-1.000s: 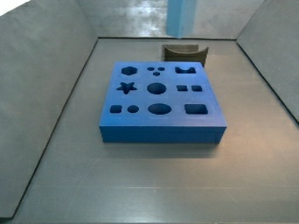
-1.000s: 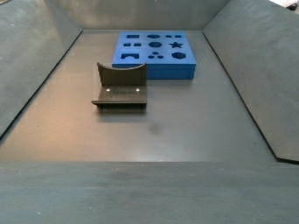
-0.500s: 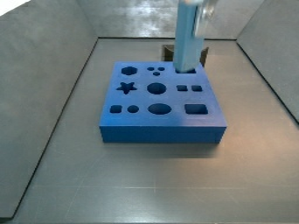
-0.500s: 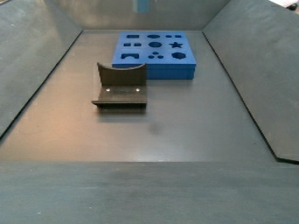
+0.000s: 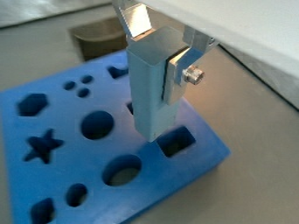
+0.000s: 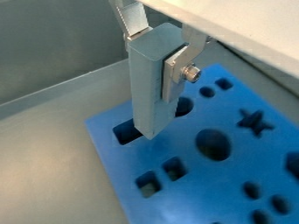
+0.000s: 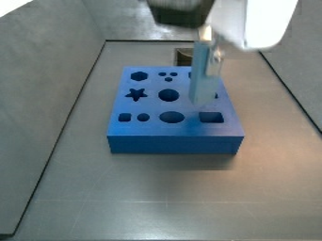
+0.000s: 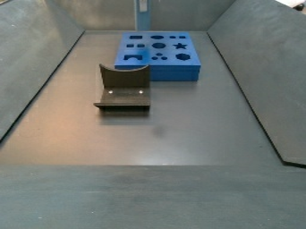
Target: Insert the rectangle object.
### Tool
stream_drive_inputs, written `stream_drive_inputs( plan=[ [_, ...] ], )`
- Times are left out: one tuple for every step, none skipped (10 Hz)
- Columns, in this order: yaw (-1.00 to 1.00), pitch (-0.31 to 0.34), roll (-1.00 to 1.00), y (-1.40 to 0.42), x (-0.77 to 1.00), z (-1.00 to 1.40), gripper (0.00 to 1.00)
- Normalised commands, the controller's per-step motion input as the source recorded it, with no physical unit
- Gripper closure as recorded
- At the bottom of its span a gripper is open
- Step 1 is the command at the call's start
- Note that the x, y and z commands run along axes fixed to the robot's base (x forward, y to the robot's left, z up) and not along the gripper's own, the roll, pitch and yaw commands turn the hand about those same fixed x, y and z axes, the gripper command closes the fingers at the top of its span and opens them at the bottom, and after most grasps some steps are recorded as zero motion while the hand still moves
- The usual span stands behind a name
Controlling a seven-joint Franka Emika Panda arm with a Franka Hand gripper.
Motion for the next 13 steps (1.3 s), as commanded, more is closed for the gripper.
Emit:
stream_drive_inputs(
  plan=[
    [-0.43, 0.0, 0.0, -0.31, 0.62, -0.56, 1.0],
    [-0.6, 0.0, 0.01, -0.29, 0.42, -0.57, 1.0],
    [-0.68, 0.0, 0.0, -0.27, 0.31, -0.52, 1.0],
    [-0.69, 0.0, 0.11, -0.17, 0.27, -0.45, 1.0],
    [-0.62, 0.044, 0.19, -0.08, 0.21, -0.24, 1.0],
    [-0.35, 0.0, 0.19, -0.01, -0.15, -0.34, 1.0],
    [-0.18, -0.031, 0.17, 0.0, -0.35, -0.44, 1.0],
    [-0.07, -0.026, 0.19, 0.0, -0.26, -0.49, 1.0],
    [0.02, -0.09, 0.23, 0.0, -0.14, -0.55, 1.0],
    [0.17, -0.093, 0.09, 0.0, 0.0, -0.64, 1.0],
    [0.15, -0.033, 0.09, 0.0, 0.16, -0.63, 1.0],
    [0.1, -0.046, 0.1, 0.08, 0.05, -0.61, 1.0],
    [0.05, -0.026, 0.1, 0.08, 0.11, -0.69, 1.0]
  ],
)
